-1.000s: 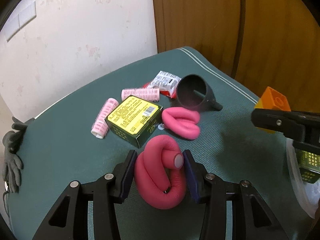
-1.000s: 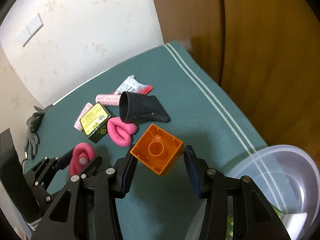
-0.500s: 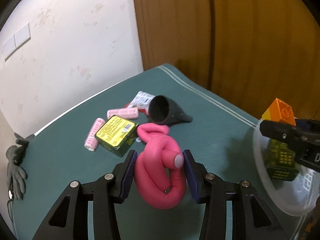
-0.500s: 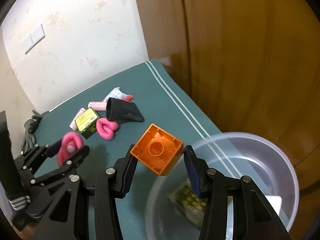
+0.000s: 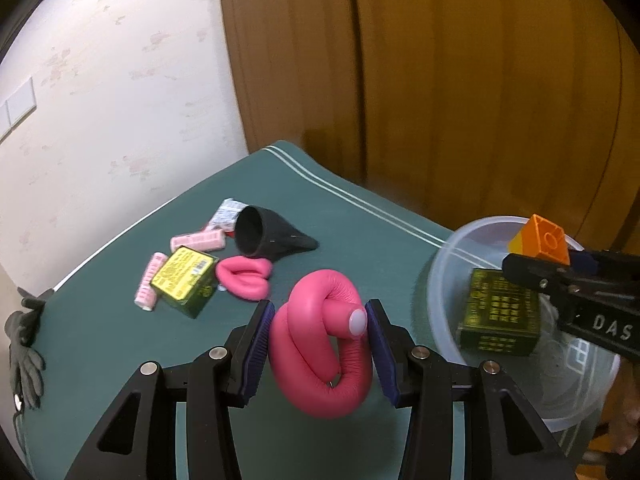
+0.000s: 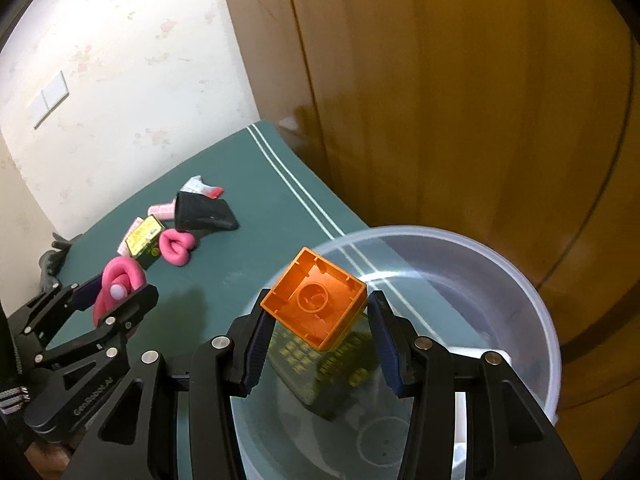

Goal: Organize objects
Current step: 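Carry orange brick over the bowl with right tool while left tool carries pink curler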

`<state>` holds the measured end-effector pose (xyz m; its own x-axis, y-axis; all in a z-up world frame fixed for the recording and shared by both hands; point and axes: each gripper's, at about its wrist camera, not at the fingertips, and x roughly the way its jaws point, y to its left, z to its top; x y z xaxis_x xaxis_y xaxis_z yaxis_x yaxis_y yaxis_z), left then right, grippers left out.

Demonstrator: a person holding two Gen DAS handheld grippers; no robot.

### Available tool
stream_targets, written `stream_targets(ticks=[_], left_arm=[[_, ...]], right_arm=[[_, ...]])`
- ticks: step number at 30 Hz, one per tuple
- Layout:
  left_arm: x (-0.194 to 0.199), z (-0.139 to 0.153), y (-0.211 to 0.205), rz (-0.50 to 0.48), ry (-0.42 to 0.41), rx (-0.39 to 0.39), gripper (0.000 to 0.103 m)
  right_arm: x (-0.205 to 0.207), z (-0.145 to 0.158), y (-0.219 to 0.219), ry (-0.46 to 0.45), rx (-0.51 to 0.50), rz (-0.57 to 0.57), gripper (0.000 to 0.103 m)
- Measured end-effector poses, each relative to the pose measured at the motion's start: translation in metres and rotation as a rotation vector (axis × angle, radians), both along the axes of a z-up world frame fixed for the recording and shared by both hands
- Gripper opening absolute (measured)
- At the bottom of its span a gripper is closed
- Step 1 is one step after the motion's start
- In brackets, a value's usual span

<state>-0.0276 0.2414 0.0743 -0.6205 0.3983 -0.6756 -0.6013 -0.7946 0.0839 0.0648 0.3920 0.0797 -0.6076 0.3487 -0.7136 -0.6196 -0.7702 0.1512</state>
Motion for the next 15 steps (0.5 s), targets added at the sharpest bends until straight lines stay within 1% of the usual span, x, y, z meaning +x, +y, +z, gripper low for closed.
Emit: stream_targets(ticks=[8,15], left_arm=[[0.016,-0.002,0.023,-0.053,-0.014,-0.006,0.049],[0.027,-0.004,0.042,-0.096,-0.031,0.000,0.049]], right_arm=[[0.021,0.001,0.000,-0.006,0.050,-0.037,0.048],[0.041,0.009,-0.001,-0.006,0.124,-0.067,0.048]])
